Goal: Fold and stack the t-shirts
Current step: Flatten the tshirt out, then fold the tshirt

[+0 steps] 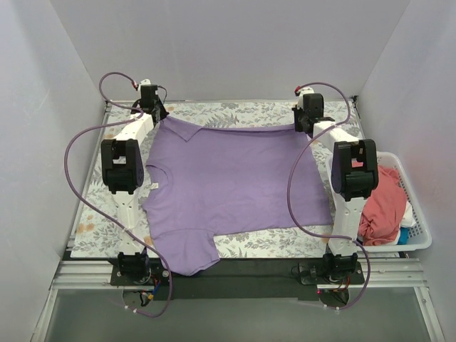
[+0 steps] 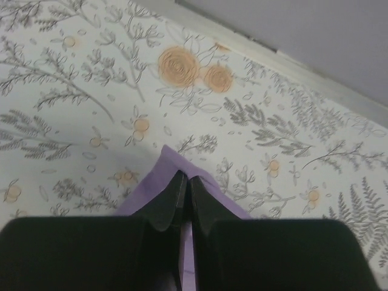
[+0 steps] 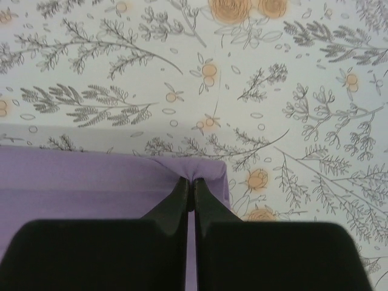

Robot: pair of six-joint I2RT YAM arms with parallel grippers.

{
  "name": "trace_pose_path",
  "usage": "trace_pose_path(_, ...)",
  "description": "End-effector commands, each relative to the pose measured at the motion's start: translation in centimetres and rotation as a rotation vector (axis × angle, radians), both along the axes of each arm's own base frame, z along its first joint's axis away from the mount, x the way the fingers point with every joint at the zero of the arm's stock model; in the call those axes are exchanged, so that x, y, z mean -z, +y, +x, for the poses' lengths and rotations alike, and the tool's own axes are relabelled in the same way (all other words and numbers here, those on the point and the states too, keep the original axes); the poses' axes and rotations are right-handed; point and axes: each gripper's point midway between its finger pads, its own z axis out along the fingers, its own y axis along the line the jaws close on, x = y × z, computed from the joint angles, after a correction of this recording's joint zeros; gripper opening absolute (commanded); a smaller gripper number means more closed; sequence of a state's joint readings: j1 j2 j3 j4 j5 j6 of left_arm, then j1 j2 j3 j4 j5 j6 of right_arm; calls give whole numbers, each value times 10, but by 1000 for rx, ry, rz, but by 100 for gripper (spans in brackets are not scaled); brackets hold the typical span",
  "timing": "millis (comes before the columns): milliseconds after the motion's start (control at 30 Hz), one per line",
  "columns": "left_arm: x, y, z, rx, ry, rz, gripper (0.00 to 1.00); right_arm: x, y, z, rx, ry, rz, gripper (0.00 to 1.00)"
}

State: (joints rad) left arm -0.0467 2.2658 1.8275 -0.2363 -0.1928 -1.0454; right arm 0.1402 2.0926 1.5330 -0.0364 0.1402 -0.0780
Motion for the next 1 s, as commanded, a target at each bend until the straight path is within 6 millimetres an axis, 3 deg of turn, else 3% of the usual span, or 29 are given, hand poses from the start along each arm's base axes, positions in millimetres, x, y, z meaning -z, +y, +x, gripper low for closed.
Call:
trace_pose_path(0, -37, -5, 23, 15, -76, -59, 0, -43, -6, 33, 2, -138, 29, 1)
trace_pose_path(167, -34, -15, 9, 5, -17, -144, 0, -47, -15, 39, 3, -148, 46, 1)
trace_pose_path(200, -46, -13, 3, -28, -27, -159, 0, -46, -15, 39, -1, -147, 48, 1)
trace_pose_path(233, -37, -10, -9, -54, 21, -161, 0, -47, -17, 38, 0, -146, 50, 1)
trace_pose_path(400, -39, -2, -52, -168, 103, -194, 0, -39, -15, 29, -23, -118, 73, 1)
trace_pose_path(600, -69, -7, -87, -215, 129, -270, 0, -42, -15, 19, -32, -105, 81, 1)
trace_pose_path(633, -83, -9, -92, -218, 108, -288, 0, -44, -15, 17, -32, -106, 79, 1)
trace_pose_path(767, -96, -14, -112, -223, 113, -334, 0, -45, -18, 9, -29, -86, 68, 1)
trace_pose_path(967, -92, -22, -147, -227, 151, -393, 0, -40, -26, -3, -17, -54, 43, 1)
